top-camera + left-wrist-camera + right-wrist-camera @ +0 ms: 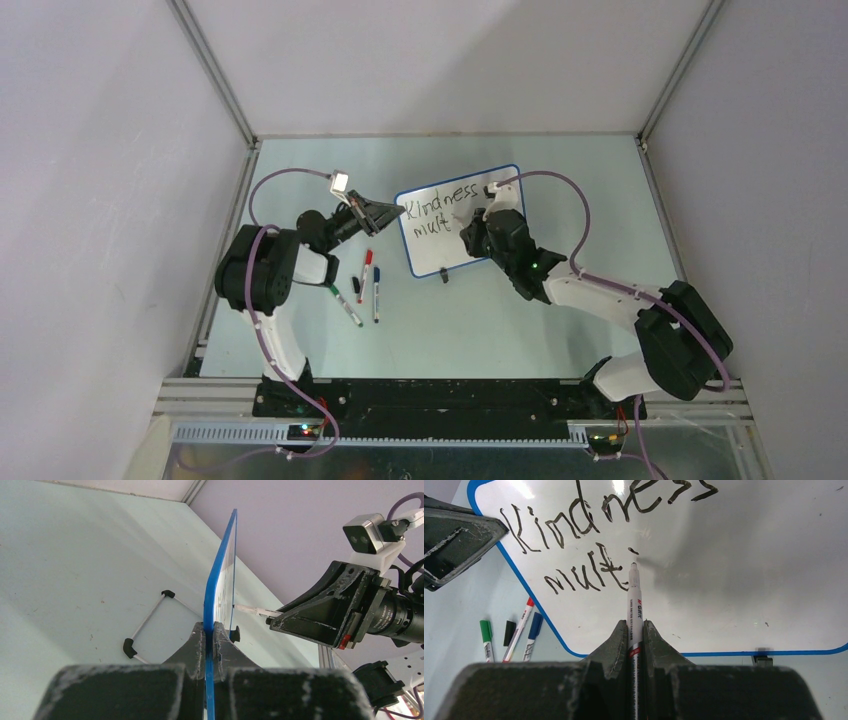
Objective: Write a sentence on the whiteboard
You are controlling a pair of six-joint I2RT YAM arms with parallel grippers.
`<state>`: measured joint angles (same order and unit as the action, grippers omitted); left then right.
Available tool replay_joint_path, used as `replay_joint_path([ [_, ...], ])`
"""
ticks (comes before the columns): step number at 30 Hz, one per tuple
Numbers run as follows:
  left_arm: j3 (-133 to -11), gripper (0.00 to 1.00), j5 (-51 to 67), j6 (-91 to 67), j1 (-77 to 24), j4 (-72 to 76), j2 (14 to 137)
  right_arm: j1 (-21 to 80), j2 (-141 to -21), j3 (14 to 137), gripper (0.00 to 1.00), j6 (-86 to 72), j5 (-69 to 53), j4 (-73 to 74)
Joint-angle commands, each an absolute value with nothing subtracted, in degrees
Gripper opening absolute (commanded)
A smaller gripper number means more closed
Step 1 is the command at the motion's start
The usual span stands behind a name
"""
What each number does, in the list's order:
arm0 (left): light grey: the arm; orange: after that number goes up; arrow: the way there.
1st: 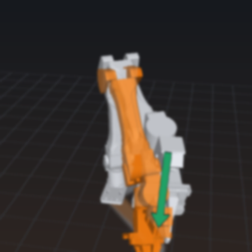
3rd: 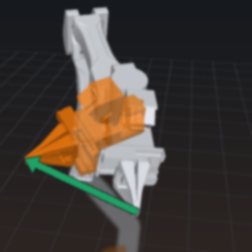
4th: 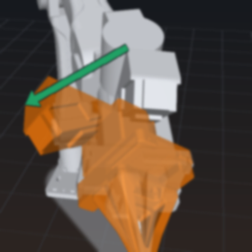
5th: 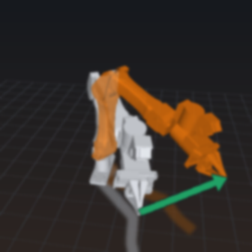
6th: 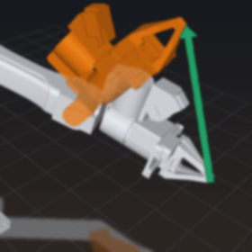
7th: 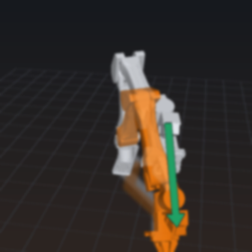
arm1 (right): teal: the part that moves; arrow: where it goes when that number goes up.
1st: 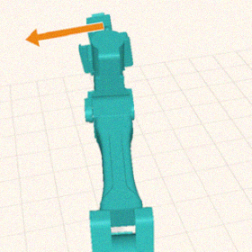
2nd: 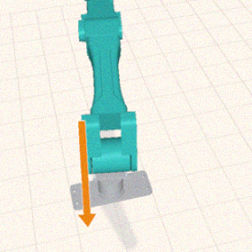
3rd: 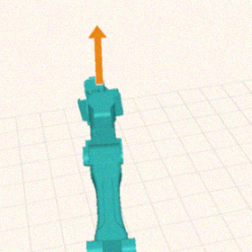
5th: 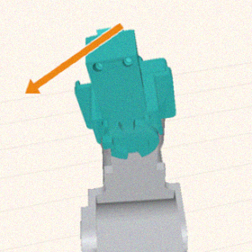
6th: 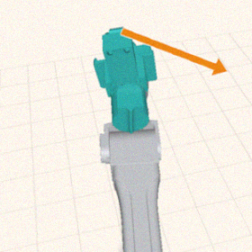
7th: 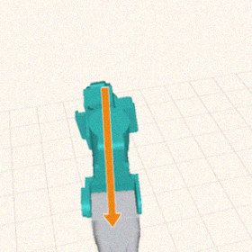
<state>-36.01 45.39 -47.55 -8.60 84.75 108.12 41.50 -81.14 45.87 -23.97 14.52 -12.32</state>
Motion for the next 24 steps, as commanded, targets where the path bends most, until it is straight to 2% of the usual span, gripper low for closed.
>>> replay_joint_path([
  [1, -35.6, 0.0, 45.6, -45.2, -8.4, 87.8, 105.4, 41.2, -81.9, 46.4, 0.0, -24.6, 14.8, -13.1],
  [24, -35.7, 0.0, 45.7, -45.2, -8.3, 87.8, 105.5, 40.3, -83.9, 48.6, 0.0, -24.3, 13.8, -12.4],
])
